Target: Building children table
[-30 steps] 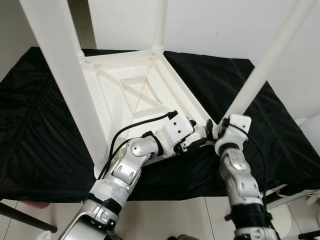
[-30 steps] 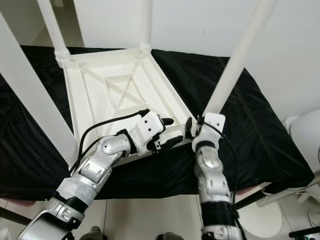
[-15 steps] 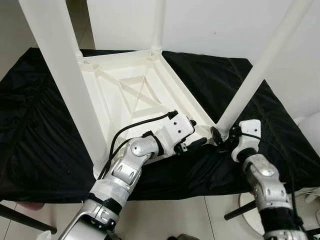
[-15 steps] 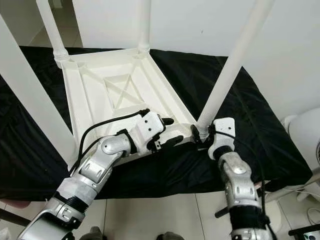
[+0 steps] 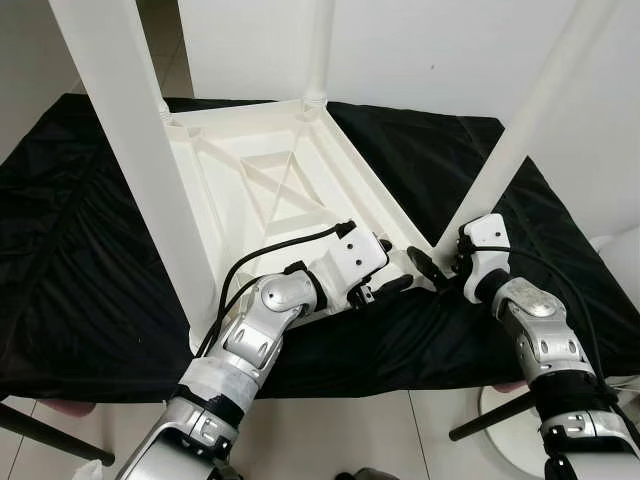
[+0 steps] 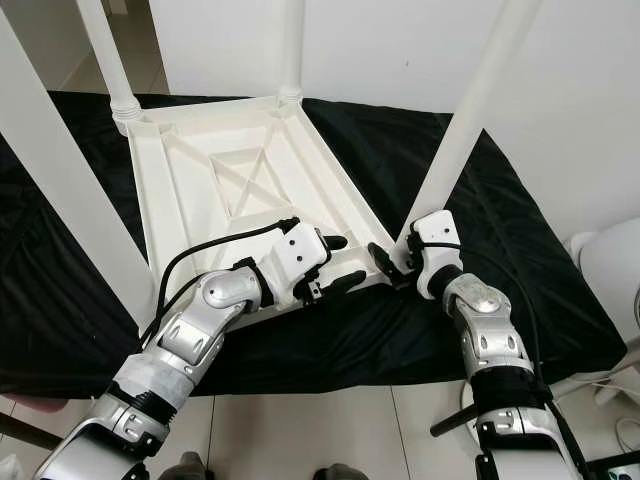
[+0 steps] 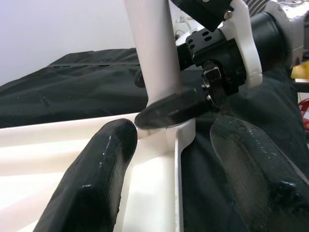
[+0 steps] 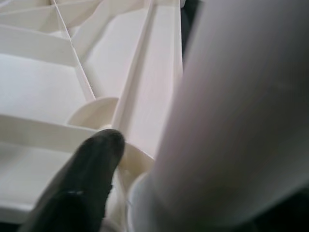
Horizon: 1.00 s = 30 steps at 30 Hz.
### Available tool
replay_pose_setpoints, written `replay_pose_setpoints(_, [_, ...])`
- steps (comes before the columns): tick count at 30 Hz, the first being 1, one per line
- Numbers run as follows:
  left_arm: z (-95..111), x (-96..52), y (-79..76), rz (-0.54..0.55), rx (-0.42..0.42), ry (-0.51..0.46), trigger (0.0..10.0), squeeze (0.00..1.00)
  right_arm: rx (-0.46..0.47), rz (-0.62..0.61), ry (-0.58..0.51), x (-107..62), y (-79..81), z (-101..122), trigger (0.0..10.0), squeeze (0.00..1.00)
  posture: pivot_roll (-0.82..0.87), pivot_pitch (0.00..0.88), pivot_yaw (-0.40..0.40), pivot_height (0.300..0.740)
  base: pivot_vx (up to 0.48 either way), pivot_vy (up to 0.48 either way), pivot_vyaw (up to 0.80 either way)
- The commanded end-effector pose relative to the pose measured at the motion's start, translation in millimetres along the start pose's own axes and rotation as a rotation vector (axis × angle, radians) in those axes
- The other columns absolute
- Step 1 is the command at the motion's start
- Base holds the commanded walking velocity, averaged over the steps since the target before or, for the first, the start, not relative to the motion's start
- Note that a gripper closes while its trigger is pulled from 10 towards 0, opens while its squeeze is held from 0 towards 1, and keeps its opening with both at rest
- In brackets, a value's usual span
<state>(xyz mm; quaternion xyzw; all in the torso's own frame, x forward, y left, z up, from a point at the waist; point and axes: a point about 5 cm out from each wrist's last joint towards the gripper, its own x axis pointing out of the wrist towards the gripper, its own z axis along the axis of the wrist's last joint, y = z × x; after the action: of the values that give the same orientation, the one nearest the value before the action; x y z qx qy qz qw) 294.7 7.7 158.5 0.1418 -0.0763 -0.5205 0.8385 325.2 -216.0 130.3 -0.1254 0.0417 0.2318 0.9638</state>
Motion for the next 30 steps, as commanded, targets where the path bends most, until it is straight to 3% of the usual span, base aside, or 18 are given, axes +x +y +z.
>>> replay_pose_setpoints(1, [3.5,-0.2,2.8,0.033,0.019,-0.009,10.0,0.00,0.012,0.064,0.065,-0.2,9.2,-14.2,0.0,0.00,0.06,0.000,-0.079,0.740,0.000,0.000,0.00])
replay_pose_setpoints(11, [3.5,0.3,2.1,0.026,0.020,-0.009,10.0,0.00,0.038,0.059,0.078,-6.4,5.0,-23.4,0.0,0.00,0.05,0.000,-0.069,0.740,0.000,0.000,0.00])
replay_pose_setpoints(12, [3.8,0.8,2.2,0.023,0.021,-0.009,10.0,0.00,0.045,0.027,0.073,-7.4,1.8,-23.0,0.9,0.00,0.05,0.000,-0.064,0.740,0.000,0.000,0.00])
replay_pose_setpoints(16, [3.9,1.1,2.3,0.022,0.022,-0.009,10.0,0.00,0.049,0.005,0.070,-8.0,-0.7,-23.0,0.9,0.00,0.05,0.000,-0.064,0.740,0.000,0.000,0.00])
replay_pose_setpoints(17, [4.1,1.1,2.4,0.020,0.022,-0.010,10.0,0.00,0.061,-0.013,0.062,-8.4,-2.1,-21.9,10.0,0.00,0.04,0.000,-0.063,0.740,0.000,0.000,0.00])
replay_pose_setpoints(22, [3.4,0.2,0.9,0.016,0.019,-0.008,10.0,0.00,0.127,-0.211,0.036,-7.2,-6.7,-14.7,10.0,0.00,0.04,0.000,-0.065,0.740,0.000,0.000,0.00])
replay_pose_setpoints(30, [3.4,-0.4,0.4,0.015,0.013,-0.010,10.0,0.00,0.203,-0.432,-0.001,-0.3,9.1,-3.6,10.0,0.00,0.04,0.000,-0.064,0.740,0.000,0.000,0.00])
